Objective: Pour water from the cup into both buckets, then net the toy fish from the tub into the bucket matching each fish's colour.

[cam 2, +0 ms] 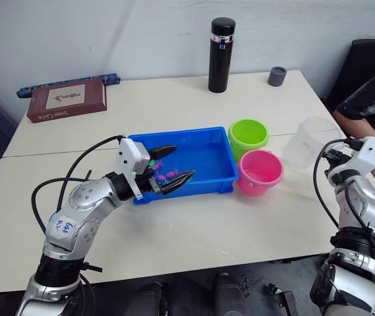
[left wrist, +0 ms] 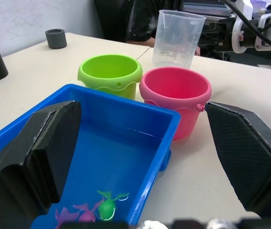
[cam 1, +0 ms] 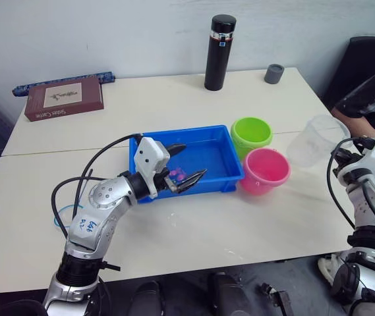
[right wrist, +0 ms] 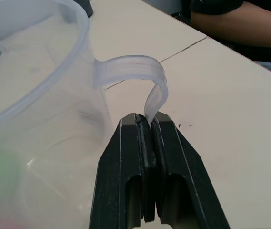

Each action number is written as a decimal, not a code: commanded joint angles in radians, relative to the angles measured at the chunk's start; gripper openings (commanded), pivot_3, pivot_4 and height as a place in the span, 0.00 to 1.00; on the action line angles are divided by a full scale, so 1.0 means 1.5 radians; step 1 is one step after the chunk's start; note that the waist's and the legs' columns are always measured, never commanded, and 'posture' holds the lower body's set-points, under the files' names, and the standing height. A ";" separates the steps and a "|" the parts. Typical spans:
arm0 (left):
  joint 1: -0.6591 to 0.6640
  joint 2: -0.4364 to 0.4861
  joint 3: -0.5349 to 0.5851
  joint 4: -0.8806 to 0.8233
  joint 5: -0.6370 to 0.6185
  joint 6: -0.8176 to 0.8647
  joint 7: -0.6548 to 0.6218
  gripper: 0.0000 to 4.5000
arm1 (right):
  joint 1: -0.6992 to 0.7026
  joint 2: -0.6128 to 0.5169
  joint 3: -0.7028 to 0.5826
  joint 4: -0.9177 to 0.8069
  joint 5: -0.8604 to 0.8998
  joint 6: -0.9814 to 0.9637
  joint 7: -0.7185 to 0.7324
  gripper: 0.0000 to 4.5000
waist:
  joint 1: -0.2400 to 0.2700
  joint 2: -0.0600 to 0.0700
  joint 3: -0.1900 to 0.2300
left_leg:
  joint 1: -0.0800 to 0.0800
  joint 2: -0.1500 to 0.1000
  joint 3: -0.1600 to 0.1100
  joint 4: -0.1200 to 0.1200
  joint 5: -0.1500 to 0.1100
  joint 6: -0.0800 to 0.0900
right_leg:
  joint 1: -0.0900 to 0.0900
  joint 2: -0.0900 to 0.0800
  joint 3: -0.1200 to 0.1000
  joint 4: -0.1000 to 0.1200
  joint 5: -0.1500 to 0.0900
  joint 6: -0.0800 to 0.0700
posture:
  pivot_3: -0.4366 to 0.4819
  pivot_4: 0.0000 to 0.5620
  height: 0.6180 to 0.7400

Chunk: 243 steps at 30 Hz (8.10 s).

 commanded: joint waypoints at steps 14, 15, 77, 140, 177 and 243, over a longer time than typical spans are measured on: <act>-0.007 -0.005 0.003 -0.015 -0.003 -0.007 0.004 1.00 | 0.044 0.009 0.031 -0.040 -0.028 -0.042 -0.002 0.02 | -0.001 0.000 0.000 | 0.000 0.000 0.000 0.000 -0.001 0.002 | 0.000 0.000 0.000 0.000 0.000 0.000 | 0.48 0.27 1.00; -0.007 -0.005 0.003 -0.014 -0.002 -0.008 0.004 1.00 | 0.043 0.010 0.031 -0.037 -0.029 -0.043 -0.002 0.02 | -0.001 0.000 0.000 | 0.000 0.000 0.000 0.000 -0.001 0.002 | 0.000 0.000 0.000 0.000 0.000 0.000 | 0.48 0.27 1.00; -0.003 -0.008 0.002 -0.015 0.000 -0.016 0.006 1.00 | 0.070 0.035 0.053 -0.022 -0.038 -0.071 0.011 0.60 | -0.002 0.000 0.000 | 0.000 0.000 0.000 -0.001 -0.001 0.002 | 0.000 0.000 0.000 0.000 0.000 0.000 | 0.48 0.27 1.00; 0.298 -0.037 0.378 -0.062 0.010 0.012 0.278 1.00 | -0.214 -0.036 0.458 -0.376 0.183 0.207 0.455 0.99 | 0.014 -0.002 0.000 | -0.002 0.001 -0.006 -0.001 -0.005 0.004 | -0.001 -0.003 -0.004 -0.003 -0.001 -0.001 | 0.48 0.27 1.00; 0.137 0.154 0.276 0.379 0.069 -0.017 0.088 1.00 | -0.216 -0.029 0.395 -0.349 0.126 0.269 0.463 0.99 | 0.011 -0.003 0.000 | -0.003 -0.001 -0.007 -0.003 -0.007 0.004 | -0.003 -0.013 -0.014 -0.003 -0.002 -0.004 | 0.48 0.27 1.00; 0.009 0.192 0.205 0.170 0.052 0.072 0.036 0.01 | -0.211 -0.019 0.326 -0.381 0.145 0.313 0.388 1.00 | 0.013 -0.002 0.000 | -0.011 -0.003 -0.006 -0.002 -0.006 0.005 | -0.005 -0.022 -0.037 -0.002 -0.002 -0.004 | 0.48 0.27 1.00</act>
